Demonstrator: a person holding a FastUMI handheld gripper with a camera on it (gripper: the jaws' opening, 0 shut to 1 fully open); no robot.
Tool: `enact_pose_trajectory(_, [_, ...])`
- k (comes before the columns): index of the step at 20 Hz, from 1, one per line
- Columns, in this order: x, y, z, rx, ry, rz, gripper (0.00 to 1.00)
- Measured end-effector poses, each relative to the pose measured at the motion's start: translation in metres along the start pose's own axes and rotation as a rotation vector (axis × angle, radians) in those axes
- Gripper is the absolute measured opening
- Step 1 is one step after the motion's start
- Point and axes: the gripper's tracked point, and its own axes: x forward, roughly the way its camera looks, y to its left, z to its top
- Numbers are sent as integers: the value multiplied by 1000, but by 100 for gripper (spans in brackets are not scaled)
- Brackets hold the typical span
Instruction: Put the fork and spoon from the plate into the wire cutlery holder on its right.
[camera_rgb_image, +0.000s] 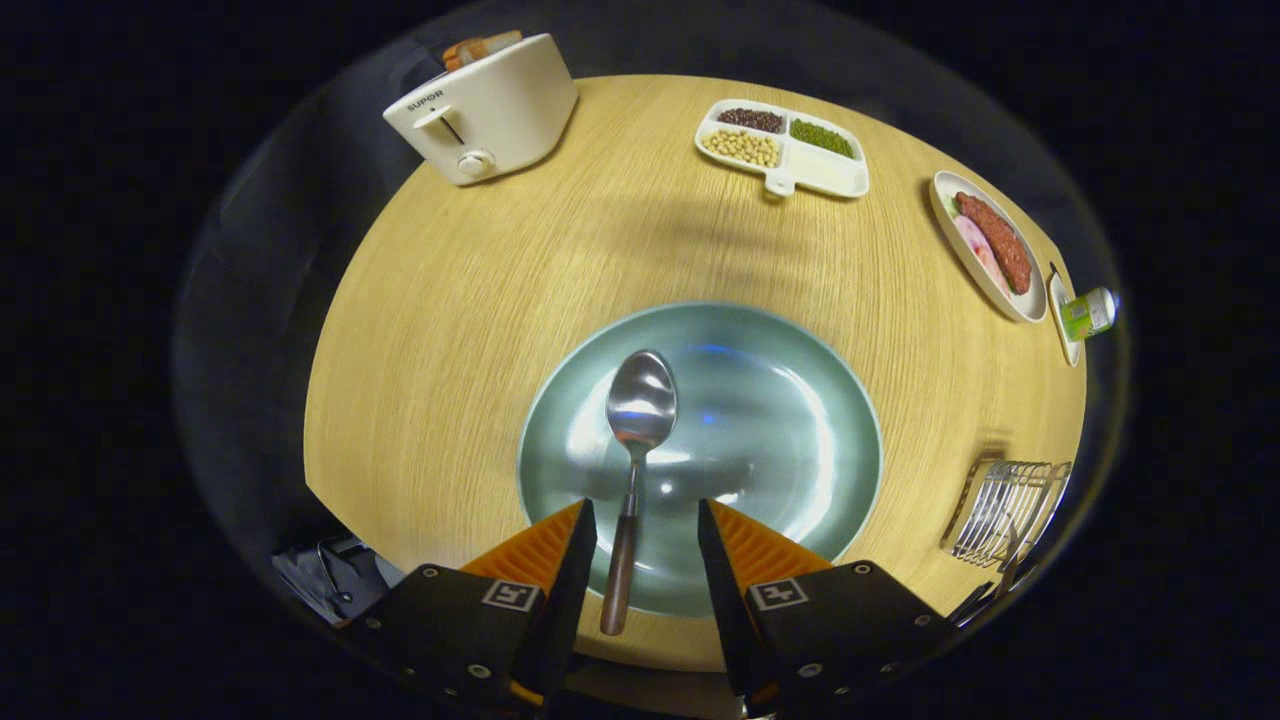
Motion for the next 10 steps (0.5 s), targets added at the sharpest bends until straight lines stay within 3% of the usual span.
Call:
enact_pose_trajectory(2, [7,2,0,12,28,-1,51])
enact_pose_trajectory(5, [16,4,-2,51,57,-9,25])
enact_pose_trajectory(10, [21,7,-2,75,67,-3,12])
